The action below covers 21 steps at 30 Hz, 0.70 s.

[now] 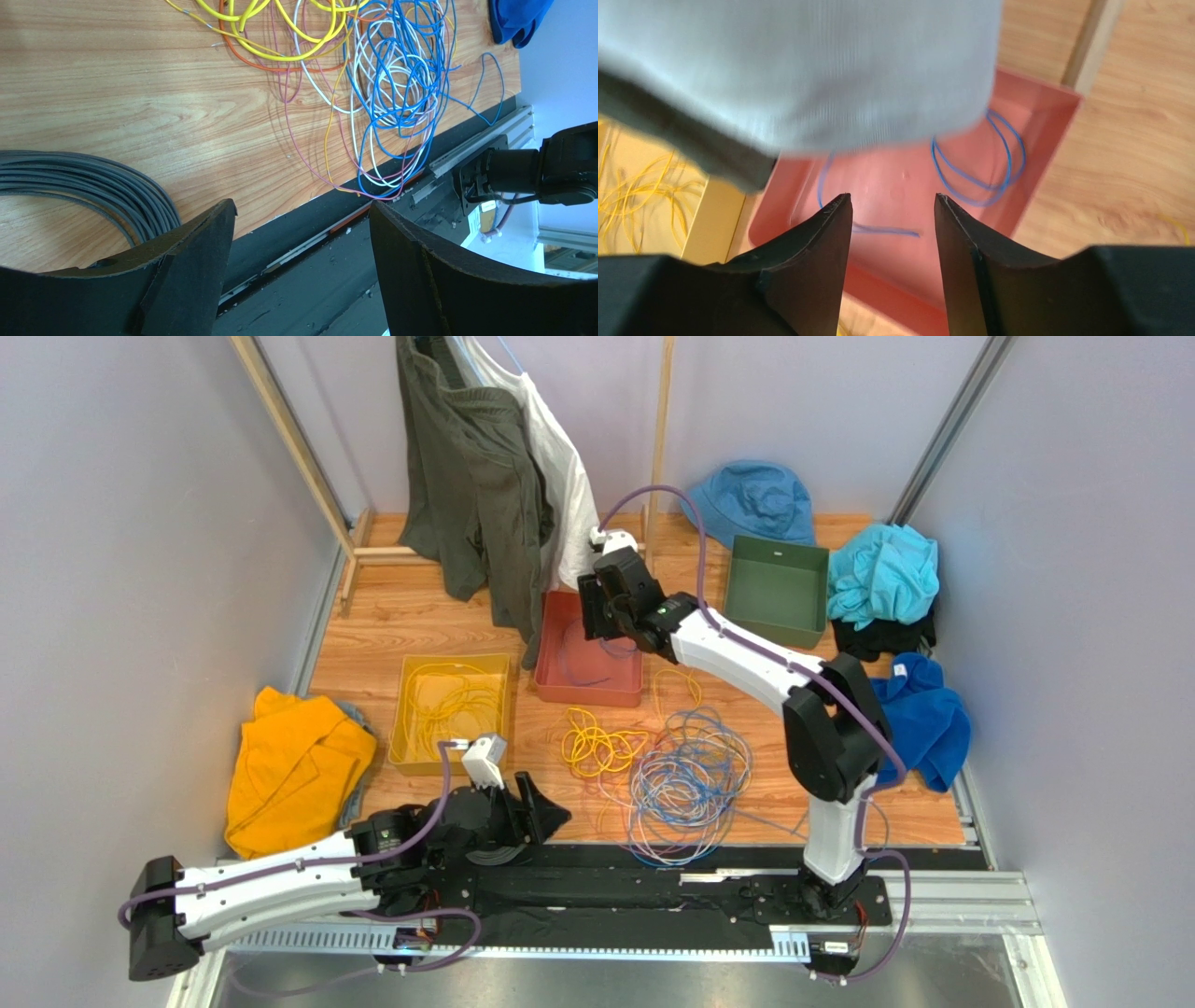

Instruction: Untangle the cables

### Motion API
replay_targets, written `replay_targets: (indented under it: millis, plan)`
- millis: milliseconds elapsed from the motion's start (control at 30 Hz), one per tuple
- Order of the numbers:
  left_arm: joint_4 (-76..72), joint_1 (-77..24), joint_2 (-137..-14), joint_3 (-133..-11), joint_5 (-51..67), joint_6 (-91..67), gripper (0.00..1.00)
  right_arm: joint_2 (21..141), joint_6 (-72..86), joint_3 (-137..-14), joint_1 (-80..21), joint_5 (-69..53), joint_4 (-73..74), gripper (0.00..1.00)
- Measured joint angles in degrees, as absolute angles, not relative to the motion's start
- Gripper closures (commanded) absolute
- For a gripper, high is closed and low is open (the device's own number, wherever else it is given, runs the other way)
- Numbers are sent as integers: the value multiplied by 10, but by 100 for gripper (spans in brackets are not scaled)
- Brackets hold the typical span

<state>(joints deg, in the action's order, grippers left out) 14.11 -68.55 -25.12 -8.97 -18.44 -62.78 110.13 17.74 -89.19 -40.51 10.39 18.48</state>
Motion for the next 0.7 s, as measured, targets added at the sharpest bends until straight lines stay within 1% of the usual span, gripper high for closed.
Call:
replay_targets:
  millis: [167, 233, 300, 400, 500, 633, 700]
  plan:
    - [139, -686, -257, -90, -185, -628, 22, 983, 183, -795, -415, 128, 189, 48]
    - [137, -686, -267, -90, -185, -628, 22, 911, 191, -738, -417, 137, 189, 48]
    - [132, -686, -282, -90, -185, -627, 22, 823, 202, -656, -422, 149, 178, 48]
    - [112, -686, -310, -90, -182, -627, 22, 740, 220, -557, -434, 171, 172, 49]
    - [90, -686, -346, -90, -178, -625, 22, 707, 245, -462, -456, 192, 175, 49]
    - [59, -686, -406, -96, -165, -623, 22, 688, 277, -368, -495, 208, 192, 49]
    - [40, -686, -432, -98, -158, -622, 22, 659, 296, -327, -522, 216, 198, 50]
